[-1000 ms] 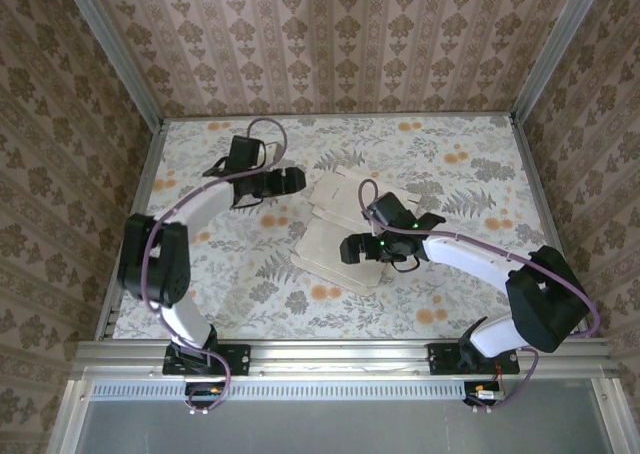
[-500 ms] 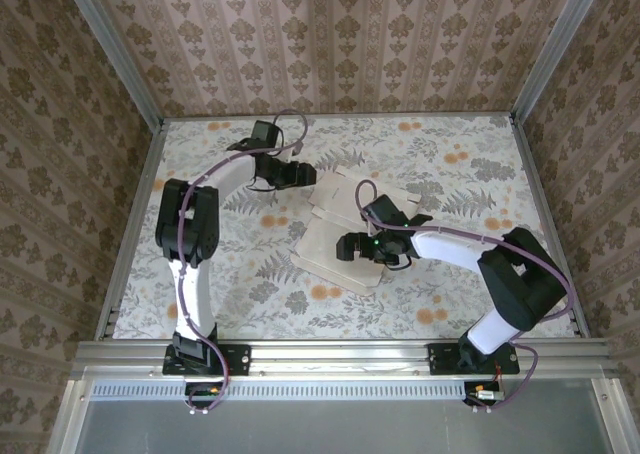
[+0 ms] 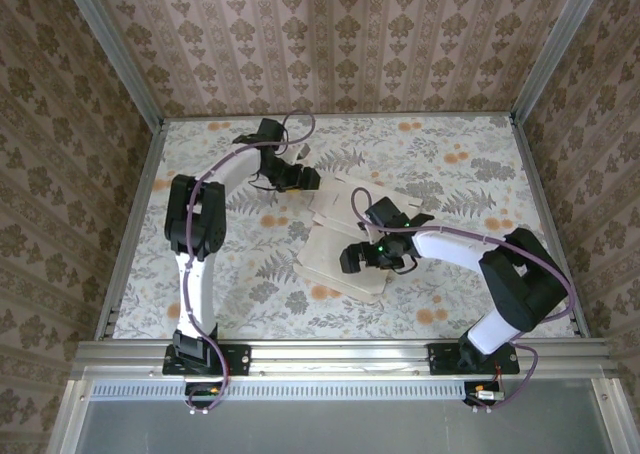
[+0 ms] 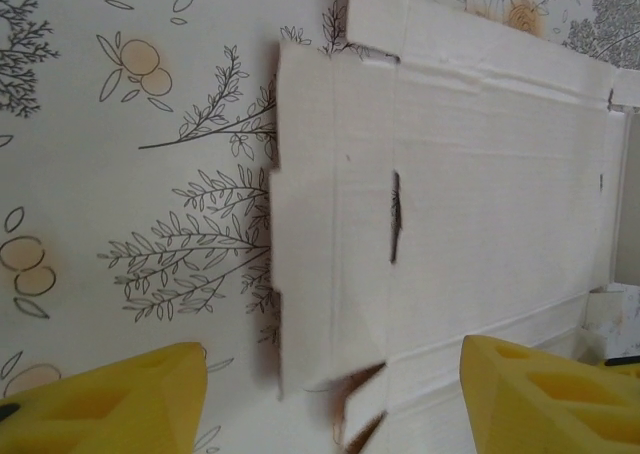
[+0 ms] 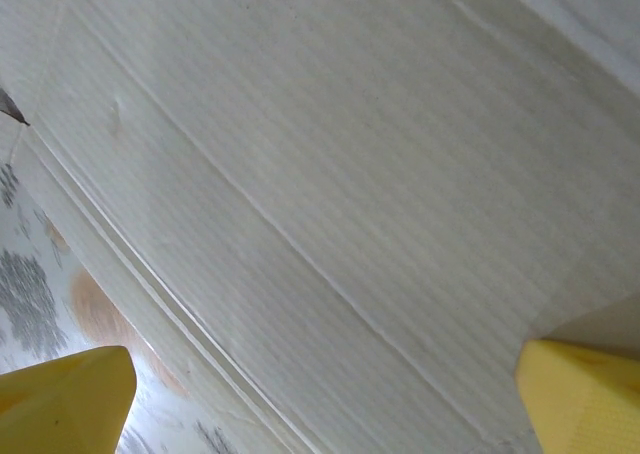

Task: Fold the paper box

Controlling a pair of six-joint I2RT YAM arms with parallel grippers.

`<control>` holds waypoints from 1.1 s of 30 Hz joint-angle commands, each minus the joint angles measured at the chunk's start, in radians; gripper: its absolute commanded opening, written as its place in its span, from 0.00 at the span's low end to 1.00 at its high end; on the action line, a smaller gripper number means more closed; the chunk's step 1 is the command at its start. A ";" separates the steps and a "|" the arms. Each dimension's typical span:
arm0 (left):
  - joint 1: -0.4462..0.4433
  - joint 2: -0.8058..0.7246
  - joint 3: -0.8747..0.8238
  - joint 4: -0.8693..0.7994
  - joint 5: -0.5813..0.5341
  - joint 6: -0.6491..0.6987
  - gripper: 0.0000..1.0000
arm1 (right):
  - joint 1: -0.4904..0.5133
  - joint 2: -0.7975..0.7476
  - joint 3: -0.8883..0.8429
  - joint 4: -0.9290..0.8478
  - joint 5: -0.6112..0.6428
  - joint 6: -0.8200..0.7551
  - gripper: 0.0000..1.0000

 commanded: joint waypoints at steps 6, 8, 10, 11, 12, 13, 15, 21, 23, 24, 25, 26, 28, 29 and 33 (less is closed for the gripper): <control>-0.017 0.111 0.168 -0.205 0.019 0.055 0.66 | 0.034 -0.043 -0.053 -0.170 -0.023 -0.047 0.99; -0.017 0.138 0.206 -0.244 0.033 0.060 0.65 | 0.046 -0.049 -0.059 -0.168 -0.022 -0.050 0.99; -0.021 0.164 0.238 -0.278 0.036 0.071 0.64 | 0.054 -0.053 -0.057 -0.168 -0.019 -0.053 1.00; -0.026 0.173 0.249 -0.292 0.036 0.077 0.63 | 0.056 -0.053 -0.056 -0.167 -0.018 -0.055 1.00; -0.030 0.180 0.257 -0.300 0.036 0.083 0.63 | 0.056 -0.054 -0.054 -0.165 -0.018 -0.055 1.00; -0.033 0.185 0.262 -0.306 0.050 0.088 0.63 | 0.057 -0.053 -0.051 -0.166 -0.018 -0.057 1.00; -0.040 0.193 0.271 -0.311 0.074 0.093 0.61 | 0.058 -0.049 -0.048 -0.163 -0.019 -0.060 0.99; -0.058 0.234 0.324 -0.342 0.090 0.102 0.56 | 0.059 -0.042 -0.047 -0.164 -0.011 -0.062 1.00; -0.061 0.246 0.336 -0.349 0.095 0.102 0.55 | 0.059 -0.041 -0.046 -0.164 -0.010 -0.061 0.99; -0.063 0.250 0.343 -0.349 0.094 0.102 0.55 | 0.059 -0.042 -0.047 -0.164 -0.007 -0.061 0.99; -0.064 0.255 0.348 -0.351 0.092 0.102 0.55 | 0.059 -0.042 -0.048 -0.164 -0.006 -0.061 0.99; -0.065 0.259 0.353 -0.354 0.090 0.101 0.55 | 0.059 -0.043 -0.048 -0.166 -0.006 -0.061 0.99; -0.068 0.269 0.367 -0.360 0.084 0.100 0.55 | 0.058 -0.045 -0.047 -0.166 -0.004 -0.061 1.00; -0.070 0.274 0.373 -0.363 0.083 0.100 0.55 | 0.059 -0.047 -0.046 -0.166 -0.005 -0.061 1.00; -0.076 0.287 0.391 -0.376 0.073 0.102 0.54 | 0.059 -0.047 -0.048 -0.167 0.001 -0.060 1.00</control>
